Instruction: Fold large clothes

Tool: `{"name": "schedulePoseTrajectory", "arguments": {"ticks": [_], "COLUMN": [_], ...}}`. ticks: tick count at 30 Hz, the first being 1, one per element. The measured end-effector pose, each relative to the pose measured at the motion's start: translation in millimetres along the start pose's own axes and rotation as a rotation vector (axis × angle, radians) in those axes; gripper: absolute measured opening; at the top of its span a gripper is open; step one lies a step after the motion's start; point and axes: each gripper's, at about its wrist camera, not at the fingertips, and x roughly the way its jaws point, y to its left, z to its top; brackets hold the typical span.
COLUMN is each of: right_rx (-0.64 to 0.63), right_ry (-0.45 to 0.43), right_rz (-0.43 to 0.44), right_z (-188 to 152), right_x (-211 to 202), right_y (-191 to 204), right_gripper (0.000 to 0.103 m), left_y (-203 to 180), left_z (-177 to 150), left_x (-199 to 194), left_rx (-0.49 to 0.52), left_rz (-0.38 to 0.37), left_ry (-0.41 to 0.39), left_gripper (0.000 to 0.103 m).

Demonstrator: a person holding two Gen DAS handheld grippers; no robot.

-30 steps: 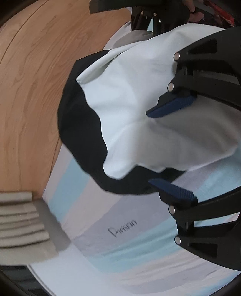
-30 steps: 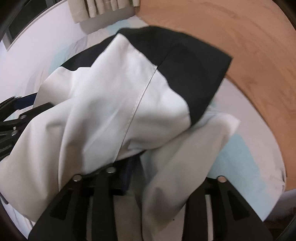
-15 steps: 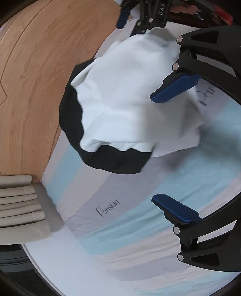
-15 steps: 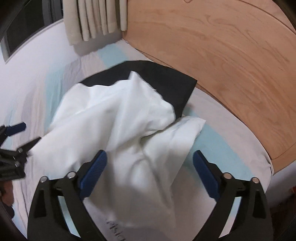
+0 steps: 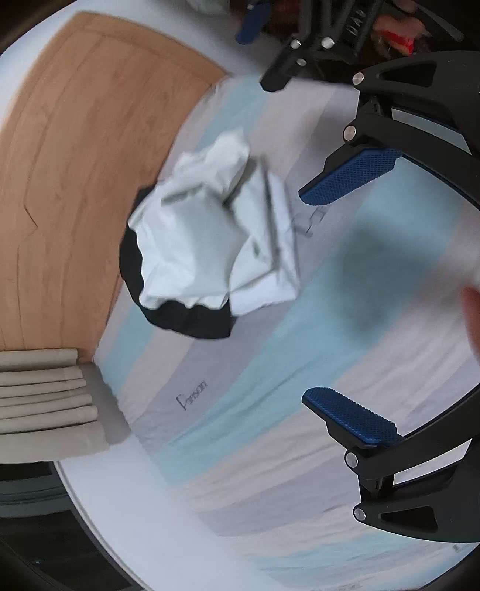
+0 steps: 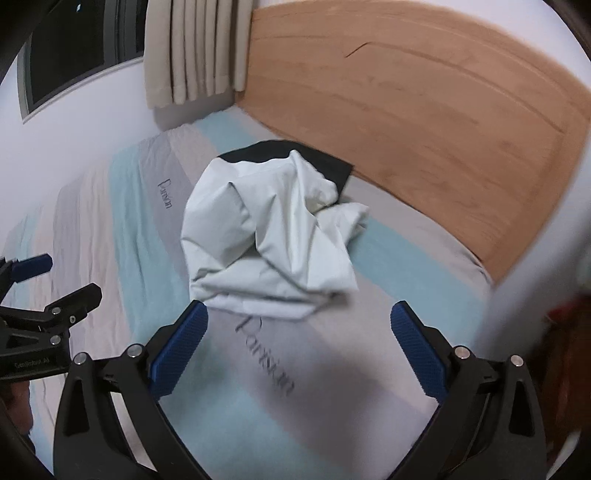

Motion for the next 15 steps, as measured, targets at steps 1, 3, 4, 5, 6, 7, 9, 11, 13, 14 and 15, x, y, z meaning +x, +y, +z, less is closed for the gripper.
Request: {"name": "schedulePoseTrajectory", "arguments": {"ticks": [1, 3, 4, 5, 6, 7, 9, 11, 13, 14, 15], "right_rx": [0.016, 0.049, 0.063, 0.069, 0.070, 0.067, 0.064, 0.057, 0.056, 0.055, 0.056], "right_ry": [-0.008, -0.023, -0.033, -0.045, -0.053, -0.054, -0.052, -0.054, -0.052, -0.045, -0.046], "right_rz": [-0.001, 0.010, 0.021, 0.028, 0.030, 0.027, 0.039, 0.046, 0.045, 0.046, 0.048], "right_z": [-6, -20, -28, -35, -41, -47, -55, -61, -64, -65, -66], "right_x": [-10, -29, -38, -45, -48, -52, -55, -59, -60, -60, -61], "right_y": [-1, -3, -3, -3, -3, -4, -7, -14, -18, -21, -23], "right_gripper": [0.095, 0.095, 0.095, 0.095, 0.095, 0.095, 0.095, 0.095, 0.095, 0.096, 0.095], "left_y": [-1, -5, -8, -11, -14, -17, -24, -30, -36, -37, -38], "left_z": [-6, -19, -22, -27, -33, -35, -42, -48, -52, -53, -55], "left_x": [-9, -29, -34, -40, -47, -49, -53, -54, -53, -53, -53], "left_rx": [-0.005, -0.011, -0.006, 0.001, 0.007, 0.008, 0.011, 0.015, 0.014, 0.006, -0.001], "left_rz": [-0.006, -0.030, -0.033, -0.033, -0.039, -0.041, -0.042, -0.041, -0.027, -0.024, -0.019], "left_ry": [-0.007, -0.030, -0.036, -0.047, -0.065, -0.071, -0.071, -0.078, -0.077, -0.075, -0.070], "left_gripper": [0.097, 0.097, 0.097, 0.097, 0.097, 0.097, 0.097, 0.097, 0.097, 0.097, 0.097]}}
